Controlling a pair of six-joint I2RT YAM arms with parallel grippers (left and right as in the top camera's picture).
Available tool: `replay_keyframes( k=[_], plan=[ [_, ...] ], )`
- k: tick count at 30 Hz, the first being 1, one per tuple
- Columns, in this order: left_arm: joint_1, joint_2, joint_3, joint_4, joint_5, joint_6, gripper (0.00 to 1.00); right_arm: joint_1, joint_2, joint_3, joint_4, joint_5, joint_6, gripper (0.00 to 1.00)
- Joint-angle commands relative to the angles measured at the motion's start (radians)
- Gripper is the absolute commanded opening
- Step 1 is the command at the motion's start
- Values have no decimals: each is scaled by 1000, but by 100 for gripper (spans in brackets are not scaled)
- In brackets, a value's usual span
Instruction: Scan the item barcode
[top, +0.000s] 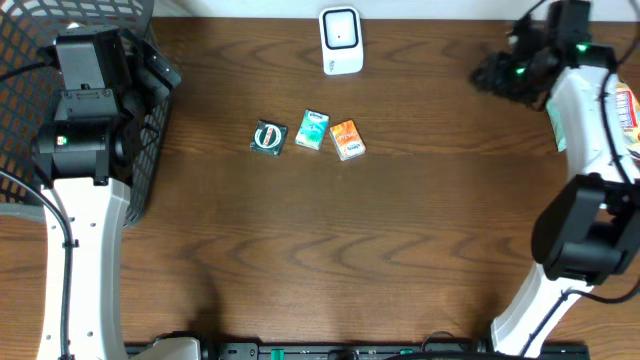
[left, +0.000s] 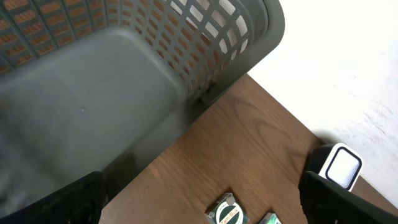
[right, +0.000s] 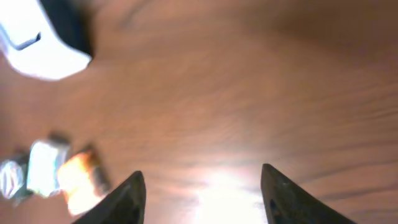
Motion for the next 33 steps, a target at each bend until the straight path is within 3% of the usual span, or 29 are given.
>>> replay_keyframes(
  k=[1, 4, 12, 15, 22, 28, 33],
  plan=[
    [4, -5, 2, -3, -2, -12, 98, 63, 25, -37, -12, -90, 4, 56],
    [4, -5, 2, -3, -2, -12, 98, 140, 27, -99, 45, -89, 4, 51],
    [4, -5, 2, -3, -2, -12, 98, 331, 27, -203, 237, -86, 5, 49],
    [4, -5, 2, -3, -2, -12, 98, 395, 27, -208, 269, -82, 5, 41],
    [4, -5, 2, -3, -2, -12, 98, 544, 40, -208, 272, 137, 6, 33],
    [4, -5, 2, -3, -2, -12, 98, 628, 68, -208, 270, 165, 20, 30],
    [4, -5, 2, -3, -2, -12, 98, 671, 103, -209, 251, 311, 39, 23]
  ],
)
